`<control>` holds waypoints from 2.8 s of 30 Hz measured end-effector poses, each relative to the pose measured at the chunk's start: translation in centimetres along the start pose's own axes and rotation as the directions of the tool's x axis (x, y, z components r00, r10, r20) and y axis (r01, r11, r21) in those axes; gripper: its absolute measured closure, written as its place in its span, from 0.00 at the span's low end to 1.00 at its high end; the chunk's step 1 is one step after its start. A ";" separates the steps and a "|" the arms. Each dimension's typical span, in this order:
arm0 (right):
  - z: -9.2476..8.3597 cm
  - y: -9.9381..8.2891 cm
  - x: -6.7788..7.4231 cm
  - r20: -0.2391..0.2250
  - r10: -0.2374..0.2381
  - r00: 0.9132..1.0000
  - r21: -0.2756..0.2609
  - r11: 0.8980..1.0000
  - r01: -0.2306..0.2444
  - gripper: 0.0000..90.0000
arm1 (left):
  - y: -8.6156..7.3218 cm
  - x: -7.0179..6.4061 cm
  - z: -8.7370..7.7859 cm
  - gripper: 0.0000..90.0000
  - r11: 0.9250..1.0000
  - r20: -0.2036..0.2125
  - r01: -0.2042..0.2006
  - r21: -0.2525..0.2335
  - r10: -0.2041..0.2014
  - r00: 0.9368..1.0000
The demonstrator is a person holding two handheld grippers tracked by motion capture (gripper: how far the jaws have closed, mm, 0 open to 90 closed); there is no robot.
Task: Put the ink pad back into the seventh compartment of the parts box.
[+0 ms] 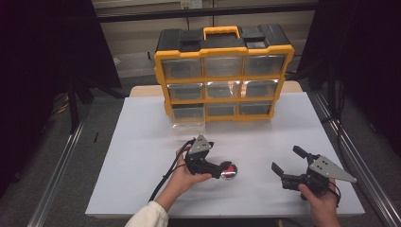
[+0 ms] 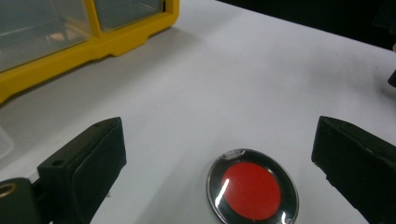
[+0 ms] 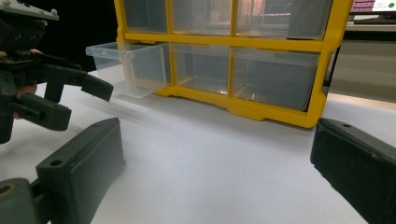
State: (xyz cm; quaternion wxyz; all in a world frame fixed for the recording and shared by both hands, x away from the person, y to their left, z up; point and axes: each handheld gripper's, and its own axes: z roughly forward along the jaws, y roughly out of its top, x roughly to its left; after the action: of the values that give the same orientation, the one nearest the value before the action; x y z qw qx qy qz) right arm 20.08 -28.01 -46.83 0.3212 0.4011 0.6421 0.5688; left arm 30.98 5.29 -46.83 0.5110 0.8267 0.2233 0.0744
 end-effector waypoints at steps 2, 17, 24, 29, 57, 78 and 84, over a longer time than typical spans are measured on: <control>0.0 0.0 0.0 0.001 0.003 1.000 0.001 1.000 -0.003 0.02 | 0.0 -0.1 0.2 0.03 1.000 0.012 -0.004 0.016 0.004 1.000; -0.1 0.0 0.0 -0.001 0.000 1.000 0.002 1.000 0.000 0.02 | -0.2 -1.0 1.5 0.12 0.989 0.057 -0.067 0.131 0.060 0.997; -0.2 0.0 0.0 0.000 -0.001 1.000 0.003 1.000 0.001 0.02 | -0.5 -1.3 2.3 0.23 0.976 0.095 -0.098 0.196 0.080 0.992; -0.2 0.0 0.0 0.004 0.004 1.000 0.002 1.000 -0.004 0.02 | -0.5 -1.4 2.3 0.27 0.974 0.106 -0.100 0.202 0.080 0.991; -0.2 -0.1 0.0 0.003 -0.001 1.000 0.007 1.000 0.001 0.03 | -0.6 -1.8 3.0 0.32 0.945 0.118 -0.175 0.276 0.148 0.982; -0.2 -0.1 0.0 0.005 0.005 1.000 0.002 1.000 -0.005 0.02 | 0.3 -1.2 2.1 0.33 0.957 0.101 -0.116 0.267 0.092 0.991; -0.2 0.0 0.0 0.010 0.006 1.000 0.001 1.000 -0.006 0.02 | 0.7 -0.9 1.6 0.33 0.960 0.097 -0.095 0.263 0.072 0.993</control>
State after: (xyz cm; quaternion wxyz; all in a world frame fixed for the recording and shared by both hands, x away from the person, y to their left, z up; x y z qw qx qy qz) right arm 19.95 -28.13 -46.86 0.3226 0.4058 0.6396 0.5676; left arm 30.94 3.31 -46.90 0.4007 0.8991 0.1739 0.0296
